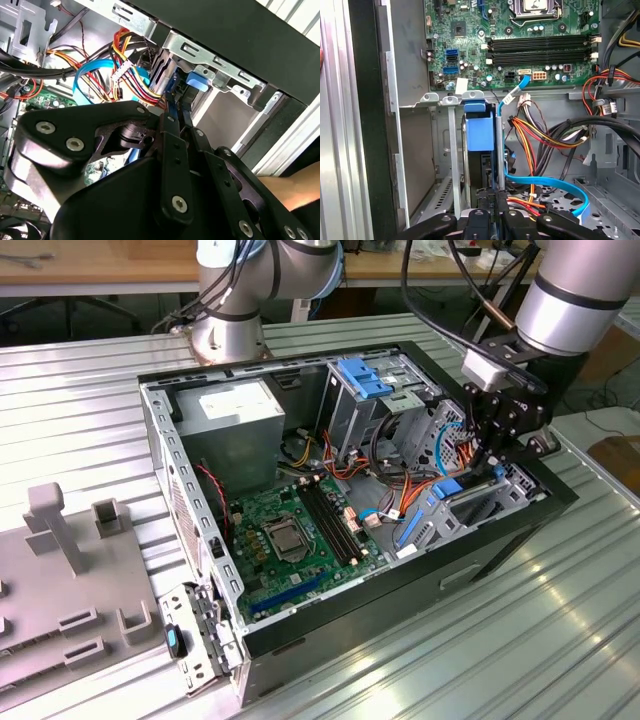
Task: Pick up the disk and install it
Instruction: 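Insert the first disk wire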
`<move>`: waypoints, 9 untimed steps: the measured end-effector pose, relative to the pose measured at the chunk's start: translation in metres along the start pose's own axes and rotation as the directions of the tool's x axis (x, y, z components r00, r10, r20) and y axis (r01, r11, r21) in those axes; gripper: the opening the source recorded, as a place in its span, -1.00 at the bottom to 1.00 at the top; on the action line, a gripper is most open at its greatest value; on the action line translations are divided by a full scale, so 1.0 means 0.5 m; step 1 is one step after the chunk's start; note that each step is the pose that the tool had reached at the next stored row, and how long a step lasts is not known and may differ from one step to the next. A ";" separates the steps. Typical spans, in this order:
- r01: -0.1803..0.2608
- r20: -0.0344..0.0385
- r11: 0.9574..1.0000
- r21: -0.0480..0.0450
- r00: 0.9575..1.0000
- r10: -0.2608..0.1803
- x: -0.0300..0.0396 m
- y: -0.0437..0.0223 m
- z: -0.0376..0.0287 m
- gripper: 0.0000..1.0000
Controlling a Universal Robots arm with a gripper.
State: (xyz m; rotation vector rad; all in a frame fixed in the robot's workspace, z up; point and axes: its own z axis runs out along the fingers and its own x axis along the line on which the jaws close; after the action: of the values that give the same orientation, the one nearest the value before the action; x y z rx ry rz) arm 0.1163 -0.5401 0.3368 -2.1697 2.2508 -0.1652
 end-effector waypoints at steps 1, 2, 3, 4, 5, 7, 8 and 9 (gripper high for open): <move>0.000 0.000 1.000 0.000 1.000 0.000 0.000 0.000 0.000 -0.67; 0.000 0.000 1.000 0.000 1.000 0.000 0.000 0.000 0.000 -0.67; 0.000 0.002 1.000 0.000 1.000 0.000 0.000 0.000 -0.001 -0.67; 0.000 0.001 1.000 0.000 1.000 0.000 0.000 0.000 -0.006 -0.52; 0.000 0.001 1.000 0.000 1.000 0.000 0.001 -0.001 -0.015 -0.52; 0.000 0.000 1.000 0.000 1.000 0.000 0.002 -0.002 -0.028 -0.52; 0.000 0.001 1.000 0.000 1.000 0.000 0.002 -0.002 -0.028 -0.52; 0.000 0.001 1.000 0.000 1.000 0.000 0.002 -0.002 -0.028 -0.52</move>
State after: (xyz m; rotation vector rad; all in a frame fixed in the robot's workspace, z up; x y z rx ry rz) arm 0.1162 -0.5401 0.3511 -2.1694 2.2505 -0.1646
